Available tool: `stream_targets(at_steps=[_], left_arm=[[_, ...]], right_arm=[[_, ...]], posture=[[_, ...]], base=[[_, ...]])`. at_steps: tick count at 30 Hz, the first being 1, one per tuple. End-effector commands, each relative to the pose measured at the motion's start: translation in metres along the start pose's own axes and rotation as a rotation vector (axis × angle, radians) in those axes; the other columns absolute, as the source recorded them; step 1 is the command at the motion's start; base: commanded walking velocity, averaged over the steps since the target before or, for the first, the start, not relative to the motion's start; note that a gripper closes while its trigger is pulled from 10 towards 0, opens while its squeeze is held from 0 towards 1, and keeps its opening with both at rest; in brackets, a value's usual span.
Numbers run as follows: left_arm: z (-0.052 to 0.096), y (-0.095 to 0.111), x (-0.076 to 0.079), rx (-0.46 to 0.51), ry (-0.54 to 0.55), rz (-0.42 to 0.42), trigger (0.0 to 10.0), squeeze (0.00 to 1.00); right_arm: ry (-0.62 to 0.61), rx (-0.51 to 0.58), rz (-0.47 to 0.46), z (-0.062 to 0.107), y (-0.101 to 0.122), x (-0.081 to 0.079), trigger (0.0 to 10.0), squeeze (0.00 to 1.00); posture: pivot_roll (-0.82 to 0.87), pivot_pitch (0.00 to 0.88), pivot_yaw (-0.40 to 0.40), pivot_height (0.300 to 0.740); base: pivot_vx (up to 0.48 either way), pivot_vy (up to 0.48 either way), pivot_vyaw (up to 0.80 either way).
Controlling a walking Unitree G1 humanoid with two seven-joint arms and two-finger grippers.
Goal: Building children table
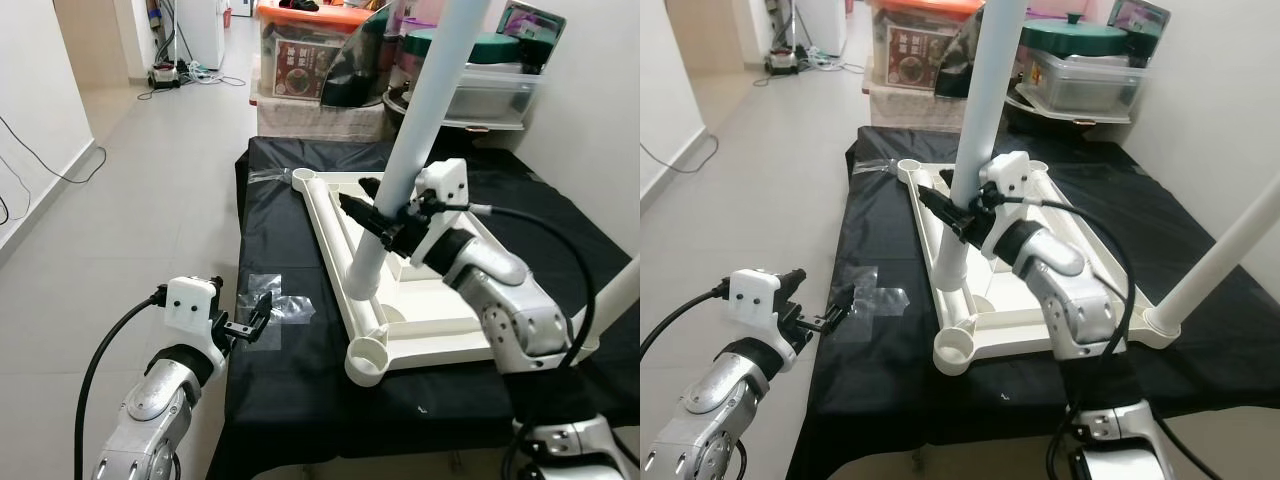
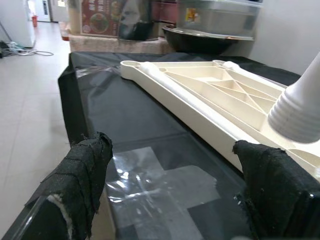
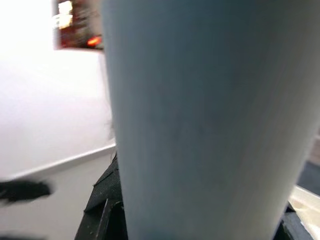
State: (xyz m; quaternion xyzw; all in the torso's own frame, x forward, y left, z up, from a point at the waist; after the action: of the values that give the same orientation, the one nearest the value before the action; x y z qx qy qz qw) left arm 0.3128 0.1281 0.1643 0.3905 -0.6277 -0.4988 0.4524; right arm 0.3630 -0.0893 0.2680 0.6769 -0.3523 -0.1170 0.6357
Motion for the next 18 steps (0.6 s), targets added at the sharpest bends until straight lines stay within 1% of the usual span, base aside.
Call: stream_targets(at_steps=[1,4,6,8,10,11,12,14,15,16,18], left_arm=[[0.002,0.000,-0.003,-0.003,0.002,-0.008,10.0,0.00],[0.002,0.000,-0.003,-0.003,0.002,-0.008,10.0,0.00],[0.002,0.000,-0.004,-0.004,0.003,-0.005,10.0,0.00],[0.002,0.000,-0.004,-0.004,0.003,-0.005,10.0,0.00],[0.002,-0.001,-0.004,-0.007,0.002,-0.002,10.0,0.00],[0.002,-0.001,-0.004,-0.007,0.002,-0.002,10.0,0.00],[0.002,-0.002,-0.003,-0.010,-0.001,-0.001,10.0,0.00],[0.002,-0.002,-0.003,-0.010,-0.001,-0.001,10.0,0.00],[0.002,-0.002,-0.003,-0.011,-0.004,0.001,10.0,0.00],[0.002,-0.002,-0.003,-0.011,-0.004,0.001,10.0,0.00],[0.003,-0.003,-0.002,-0.013,-0.005,0.002,10.0,0.00]], right_arm=[[0.121,0.001,0.021,0.004,0.003,-0.016,10.0,0.00],[0.150,-0.009,0.030,0.005,0.001,-0.020,10.0,0.00],[0.221,-0.034,0.026,0.010,-0.003,-0.030,10.0,0.00],[0.221,-0.034,0.026,0.010,-0.003,-0.030,10.0,0.00],[0.307,-0.060,0.025,0.018,-0.009,-0.044,10.0,0.00],[0.307,-0.060,0.025,0.018,-0.009,-0.044,10.0,0.00],[0.336,-0.079,0.034,0.021,-0.015,-0.050,10.0,0.00],[0.336,-0.079,0.034,0.021,-0.015,-0.050,10.0,0.00],[0.350,-0.093,0.036,0.022,-0.020,-0.054,10.0,0.00],[0.350,-0.093,0.036,0.022,-0.020,-0.054,10.0,0.00],[0.353,-0.130,0.049,0.025,-0.031,-0.055,10.0,0.00]], posture=[[0.09,0.000,-0.114,0.740],[0.09,0.000,-0.114,0.740],[0.09,0.000,-0.115,0.740],[0.09,0.000,-0.115,0.740],[0.09,0.000,-0.115,0.740],[0.09,0.000,-0.115,0.740],[0.09,0.000,-0.115,0.740],[0.09,0.000,-0.115,0.740],[0.08,0.000,-0.112,0.740],[0.08,0.000,-0.112,0.740],[0.09,0.000,-0.113,0.740]], base=[[0.000,0.000,0.00],[0.000,0.000,0.00],[0.000,0.000,0.00],[0.000,0.000,0.00],[0.000,0.000,0.00],[0.000,0.000,0.00],[0.000,0.000,0.00],[0.000,0.000,0.00],[0.000,0.000,0.00],[0.000,0.000,0.00],[0.000,0.000,0.00]])
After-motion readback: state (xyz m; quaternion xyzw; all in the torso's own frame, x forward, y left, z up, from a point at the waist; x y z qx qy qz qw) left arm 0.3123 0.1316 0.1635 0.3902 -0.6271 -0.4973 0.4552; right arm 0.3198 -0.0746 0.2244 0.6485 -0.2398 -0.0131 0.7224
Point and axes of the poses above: a point about 5 cm out from each wrist's last joint towards the gripper, its own z axis pointing back from the gripper into the wrist, its own y axis along the axis of the wrist's last joint, x = y × z, the point moved 6 cm from there along -z, pointing out of the wrist towards the gripper, and after that the axes turned 7 degrees about z, right-handed, at the moved point
